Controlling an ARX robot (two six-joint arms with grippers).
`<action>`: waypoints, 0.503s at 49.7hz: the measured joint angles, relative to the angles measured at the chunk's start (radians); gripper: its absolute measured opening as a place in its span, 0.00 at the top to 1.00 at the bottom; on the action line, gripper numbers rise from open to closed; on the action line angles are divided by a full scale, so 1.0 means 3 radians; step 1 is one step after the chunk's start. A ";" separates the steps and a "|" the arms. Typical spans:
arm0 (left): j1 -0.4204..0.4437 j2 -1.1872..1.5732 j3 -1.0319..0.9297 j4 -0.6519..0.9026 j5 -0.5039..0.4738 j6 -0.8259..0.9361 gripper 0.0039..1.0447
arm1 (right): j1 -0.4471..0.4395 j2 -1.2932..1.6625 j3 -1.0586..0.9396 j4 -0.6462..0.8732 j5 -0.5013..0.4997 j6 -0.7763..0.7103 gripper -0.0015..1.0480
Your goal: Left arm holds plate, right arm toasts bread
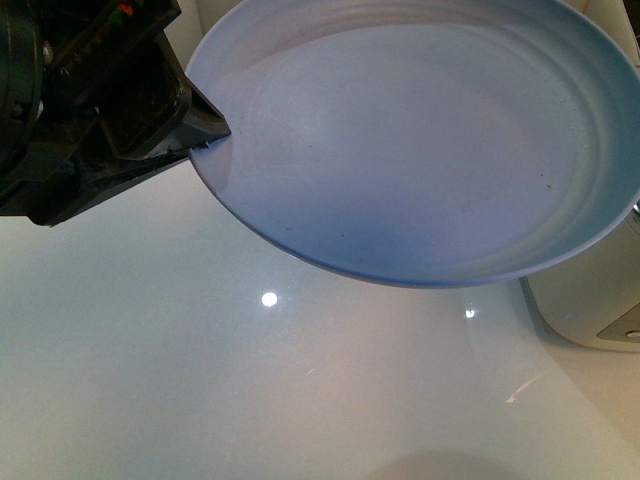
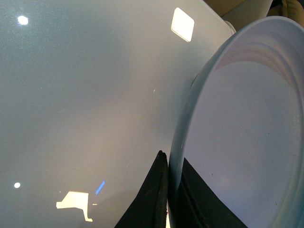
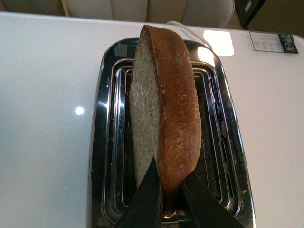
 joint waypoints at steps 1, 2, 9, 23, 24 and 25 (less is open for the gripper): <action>0.0000 0.0000 0.0000 0.0000 0.0000 0.0000 0.97 | 0.0000 0.0005 -0.0006 0.0003 -0.0003 0.0004 0.97; 0.0000 0.0000 0.0000 0.0000 0.0000 0.0000 0.97 | 0.0000 0.0014 -0.0011 0.0006 -0.0004 0.0009 0.97; 0.0000 0.0000 0.0000 0.0000 0.0000 0.0000 0.97 | 0.0000 0.0028 -0.0052 0.0025 -0.0017 0.0019 0.89; 0.0000 0.0000 0.0000 0.0000 0.0000 0.0000 0.97 | -0.0006 0.0034 -0.0148 0.0039 -0.0079 0.0051 0.47; 0.0000 0.0000 0.0000 0.0000 -0.0001 0.0000 0.97 | -0.0008 0.0034 -0.0151 0.0039 -0.0083 0.0055 0.45; 0.0000 0.0000 0.0000 0.0000 -0.0001 0.0000 0.97 | -0.0011 0.0033 -0.0159 0.0039 -0.0089 0.0062 0.42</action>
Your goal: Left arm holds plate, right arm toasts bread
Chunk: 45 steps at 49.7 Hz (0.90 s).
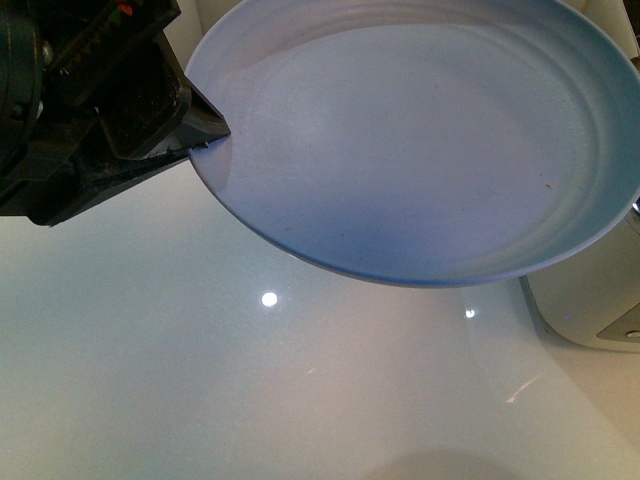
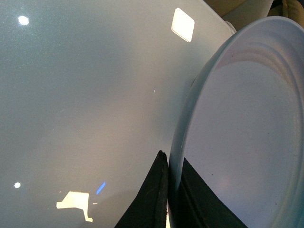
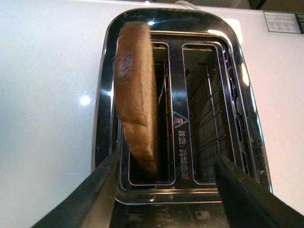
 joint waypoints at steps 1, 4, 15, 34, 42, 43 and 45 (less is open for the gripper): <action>0.0000 0.0000 0.0000 0.0000 0.0001 0.0000 0.97 | -0.0003 0.0000 -0.0003 0.0000 -0.0006 0.0006 0.40; 0.0000 0.0000 0.0000 0.0000 0.0001 0.0000 0.97 | -0.0017 -0.0027 -0.0029 0.0000 -0.0028 0.0025 0.31; 0.0000 0.0000 0.0000 0.0000 0.0001 0.0000 0.97 | -0.0081 -0.0376 -0.0163 0.0031 -0.0061 0.0045 0.08; 0.0000 0.0000 0.0000 0.0000 0.0001 0.0000 0.97 | -0.0183 -0.1583 -0.0628 0.0417 -0.0421 -0.0014 0.18; 0.0000 -0.0001 0.0000 0.0000 0.0010 -0.0001 0.97 | -0.0155 -0.2237 -0.1227 0.0935 -0.0617 -0.0011 0.46; 0.0000 -0.0004 0.0000 0.0000 0.0009 -0.0001 0.97 | -0.0155 -0.2271 -0.1253 0.0927 -0.0618 -0.0010 0.48; 0.0000 -0.0005 0.0000 0.0000 0.0004 -0.0001 0.97 | -0.0155 -0.2412 -0.1366 0.0896 -0.0621 -0.0005 0.56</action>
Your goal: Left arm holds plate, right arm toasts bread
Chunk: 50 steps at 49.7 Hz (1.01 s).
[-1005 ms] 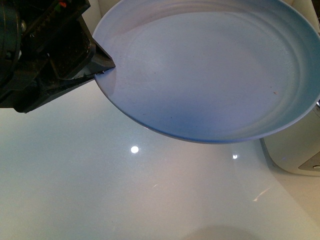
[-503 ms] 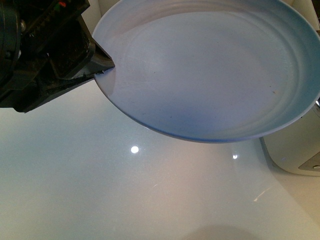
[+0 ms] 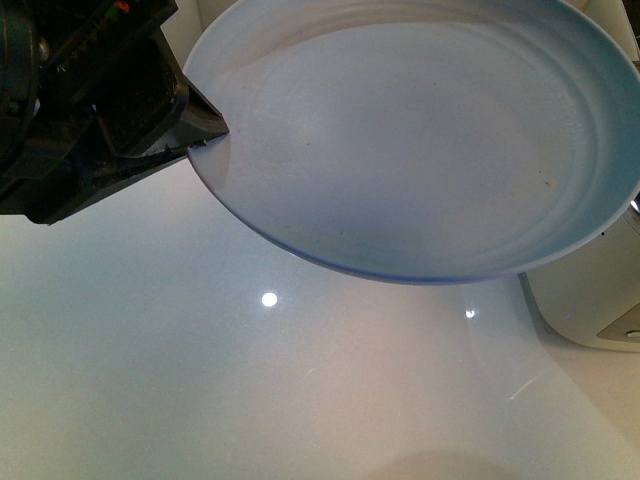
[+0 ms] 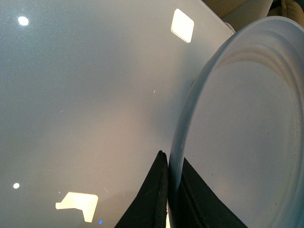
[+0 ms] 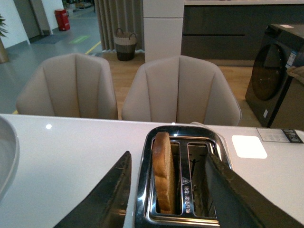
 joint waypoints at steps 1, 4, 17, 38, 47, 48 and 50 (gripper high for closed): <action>0.0000 0.0000 0.0000 0.0000 0.0001 0.0000 0.97 | 0.0000 -0.0038 -0.0032 -0.0009 0.0000 0.0001 0.59; 0.0000 0.0000 0.0000 0.0000 0.0005 0.0001 0.97 | 0.0000 -0.0117 -0.0093 -0.0034 -0.0005 0.0003 0.68; 0.0000 0.0000 0.0000 0.0000 0.0004 0.0000 0.97 | 0.0000 -0.0483 -0.0282 -0.0198 -0.0005 0.0013 0.98; 0.0000 0.0000 0.0000 0.0000 0.0005 0.0000 0.97 | 0.0000 -0.1001 -0.0444 -0.0547 -0.0006 0.0014 0.98; 0.0000 0.0000 0.0000 0.0000 0.0006 0.0000 0.97 | 0.0000 -0.1156 -0.0502 -0.0568 -0.0003 0.0015 0.98; 0.0000 0.0000 0.0000 0.0000 0.0006 0.0000 0.97 | 0.0000 -0.1188 -0.0502 -0.0591 -0.0001 0.0015 0.98; 0.0000 0.0000 0.0000 0.0000 0.0006 0.0001 0.97 | 0.0000 -0.1225 -0.0502 -0.0627 -0.0003 0.0015 0.98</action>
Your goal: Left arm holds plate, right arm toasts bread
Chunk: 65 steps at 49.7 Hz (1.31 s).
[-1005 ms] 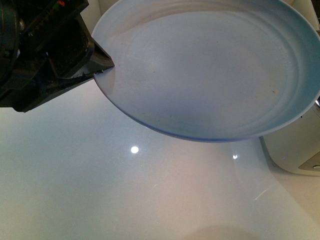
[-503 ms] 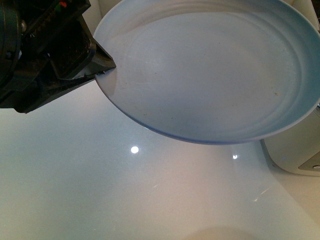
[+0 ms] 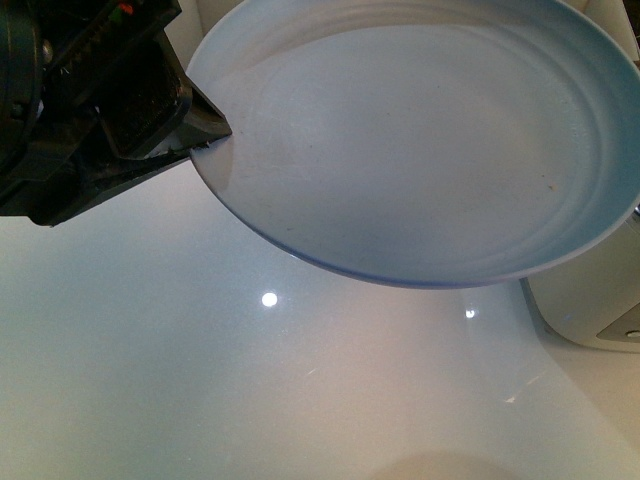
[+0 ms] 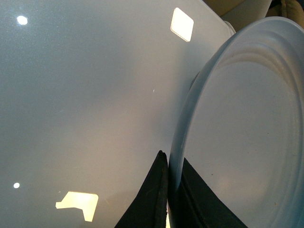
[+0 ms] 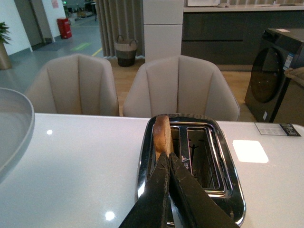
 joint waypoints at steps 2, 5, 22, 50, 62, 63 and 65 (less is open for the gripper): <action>0.0000 0.0000 0.0000 0.0000 -0.0001 -0.0001 0.97 | 0.0000 -0.0037 0.0000 -0.0034 0.0000 0.0000 0.98; 0.0000 0.0000 0.0000 0.0000 -0.0001 -0.0001 0.97 | 0.0000 -0.0094 0.0000 -0.0097 0.0000 0.0000 0.98; 0.0000 0.0000 0.0000 0.0000 -0.0001 -0.0001 0.97 | 0.0000 -0.0401 0.0000 -0.0407 -0.0001 -0.0001 0.98; -0.0001 -0.0006 0.0000 0.0000 -0.0003 -0.0001 0.97 | 0.0000 -0.0999 0.0001 -0.1024 -0.0001 -0.0001 0.72; -0.0001 -0.0006 0.0000 0.0000 -0.0001 -0.0001 0.97 | 0.0000 -0.0999 0.0001 -0.1024 -0.0001 -0.0001 0.32; -0.0001 -0.0006 0.0000 0.0000 -0.0001 -0.0001 0.97 | 0.0000 -0.0999 0.0001 -0.1024 -0.0001 -0.0001 0.28; -0.0001 -0.0006 0.0000 0.0000 0.0001 -0.0001 0.97 | 0.0001 -0.1001 0.0001 -0.1024 -0.0001 -0.0001 0.20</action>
